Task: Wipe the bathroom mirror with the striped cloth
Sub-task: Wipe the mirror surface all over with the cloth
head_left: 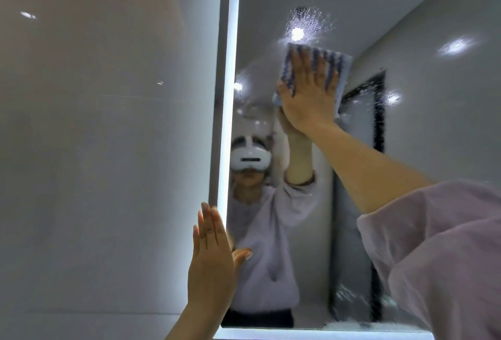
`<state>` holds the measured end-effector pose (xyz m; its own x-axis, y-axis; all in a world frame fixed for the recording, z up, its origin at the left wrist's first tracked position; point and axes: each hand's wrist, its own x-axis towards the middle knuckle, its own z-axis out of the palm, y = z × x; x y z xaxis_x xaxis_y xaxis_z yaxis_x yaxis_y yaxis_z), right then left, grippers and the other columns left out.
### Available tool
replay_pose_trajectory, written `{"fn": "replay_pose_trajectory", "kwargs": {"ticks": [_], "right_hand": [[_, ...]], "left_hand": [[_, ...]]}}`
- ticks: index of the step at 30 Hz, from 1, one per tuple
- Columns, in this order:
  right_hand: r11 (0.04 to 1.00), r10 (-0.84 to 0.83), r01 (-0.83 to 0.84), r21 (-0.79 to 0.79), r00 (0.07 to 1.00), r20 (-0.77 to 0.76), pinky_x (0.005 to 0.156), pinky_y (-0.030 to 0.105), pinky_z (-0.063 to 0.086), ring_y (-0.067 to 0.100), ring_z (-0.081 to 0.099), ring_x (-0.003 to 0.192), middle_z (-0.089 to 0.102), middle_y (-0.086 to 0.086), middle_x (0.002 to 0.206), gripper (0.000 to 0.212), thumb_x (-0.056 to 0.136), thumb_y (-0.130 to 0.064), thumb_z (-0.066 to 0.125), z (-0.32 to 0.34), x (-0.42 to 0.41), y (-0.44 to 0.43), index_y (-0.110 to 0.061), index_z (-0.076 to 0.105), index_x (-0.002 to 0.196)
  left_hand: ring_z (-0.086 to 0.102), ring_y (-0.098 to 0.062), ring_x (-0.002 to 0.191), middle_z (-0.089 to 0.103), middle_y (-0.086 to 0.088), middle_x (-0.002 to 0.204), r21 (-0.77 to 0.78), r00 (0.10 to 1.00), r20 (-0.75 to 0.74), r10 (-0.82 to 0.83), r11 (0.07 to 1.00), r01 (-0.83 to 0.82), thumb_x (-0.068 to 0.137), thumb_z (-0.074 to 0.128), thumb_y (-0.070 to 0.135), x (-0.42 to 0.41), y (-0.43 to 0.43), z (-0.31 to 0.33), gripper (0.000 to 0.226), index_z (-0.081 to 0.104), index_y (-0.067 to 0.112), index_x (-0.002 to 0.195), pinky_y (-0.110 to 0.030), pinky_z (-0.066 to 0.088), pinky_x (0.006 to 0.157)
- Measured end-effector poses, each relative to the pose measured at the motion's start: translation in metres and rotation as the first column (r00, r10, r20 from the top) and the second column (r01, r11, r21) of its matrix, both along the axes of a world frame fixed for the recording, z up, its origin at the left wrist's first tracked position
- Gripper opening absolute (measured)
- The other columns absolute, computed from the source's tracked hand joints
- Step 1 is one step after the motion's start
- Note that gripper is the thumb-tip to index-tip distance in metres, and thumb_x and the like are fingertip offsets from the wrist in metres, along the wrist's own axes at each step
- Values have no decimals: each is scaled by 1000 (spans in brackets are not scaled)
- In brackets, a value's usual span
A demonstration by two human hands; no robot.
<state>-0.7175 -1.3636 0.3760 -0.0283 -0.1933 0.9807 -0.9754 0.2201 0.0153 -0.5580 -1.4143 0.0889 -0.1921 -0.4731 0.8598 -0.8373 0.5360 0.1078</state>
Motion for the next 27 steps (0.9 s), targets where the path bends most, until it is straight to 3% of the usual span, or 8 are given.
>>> {"fn": "replay_pose_trajectory", "kwargs": {"ticks": [3, 8, 11, 13, 17, 20, 24, 27], "right_hand": [[999, 44, -43, -15, 992, 114, 118, 52, -8, 25, -13, 147, -8, 2, 162, 66, 99, -48, 22, -9, 8, -6, -22, -6, 153], [981, 48, 28, 192, 923, -382, 119, 53, 1, 27, -2, 149, 4, -1, 162, 65, 97, -54, 12, -37, 28, -19, -23, 6, 154], [971, 76, 37, 237, 889, -451, 119, 48, -7, 22, 1, 149, 10, -8, 160, 59, 96, -50, 6, -20, 21, -12, -30, 8, 152], [978, 55, 31, 206, 917, -395, 118, 43, -12, 18, -6, 148, 4, -11, 161, 56, 98, -49, 10, 0, 12, -7, -33, 4, 152], [993, 67, -61, 101, 996, -51, 117, 43, -16, 13, -15, 146, -9, -11, 160, 57, 102, -45, 21, 31, -9, 5, -33, -4, 152], [997, 66, -69, 25, 992, 108, 116, 48, -17, 21, -17, 147, -12, -1, 161, 60, 101, -43, 22, 26, 4, 0, -29, -5, 153], [998, 27, -9, 61, 952, -305, 118, 55, -2, 34, 3, 147, 11, 7, 161, 63, 95, -48, 18, -4, 28, -22, -23, 17, 153], [992, 106, -61, 107, 864, -493, 119, 45, 0, 25, 12, 147, 18, 2, 159, 58, 97, -43, 27, 5, 22, -21, -21, 21, 150]], "left_hand": [[33, -44, 132, 8, -21, 153, 22, 1000, 6, 1, 1000, -1, 77, 28, 66, 1, 2, 0, 99, 19, -8, 142, -40, 23, 116], [30, -42, 135, 14, -24, 153, -4, 998, -65, -24, 1000, 24, 80, 30, 66, 1, 17, 16, 98, 16, -7, 144, -36, 11, 115], [25, -38, 138, 21, -24, 152, -112, 995, -92, -44, 993, 33, 85, 33, 62, -3, 22, 46, 89, 20, -3, 145, -35, 7, 114], [20, -36, 141, 20, -22, 152, -186, 998, -58, -33, 982, 22, 89, 30, 58, -6, 20, 67, 82, 26, -3, 144, -35, 8, 117], [10, -34, 144, 7, -17, 156, -196, 998, -30, -48, 980, 41, 94, 10, 59, -14, 4, 92, 79, 14, 1, 147, -38, 12, 115], [5, -31, 145, 3, -13, 158, -195, 995, -42, -89, 978, 79, 96, 5, 55, -23, -6, 99, 72, 11, 5, 148, -40, 11, 115], [5, -30, 145, 3, -13, 158, -203, 993, -74, -94, 976, 78, 96, 11, 53, -32, -10, 97, 71, 8, 7, 149, -34, 0, 114], [8, -30, 145, 7, -12, 158, -235, 987, -107, -117, 968, 89, 94, 28, 53, -34, -14, 97, 74, 10, 6, 149, -31, -3, 117]]}}
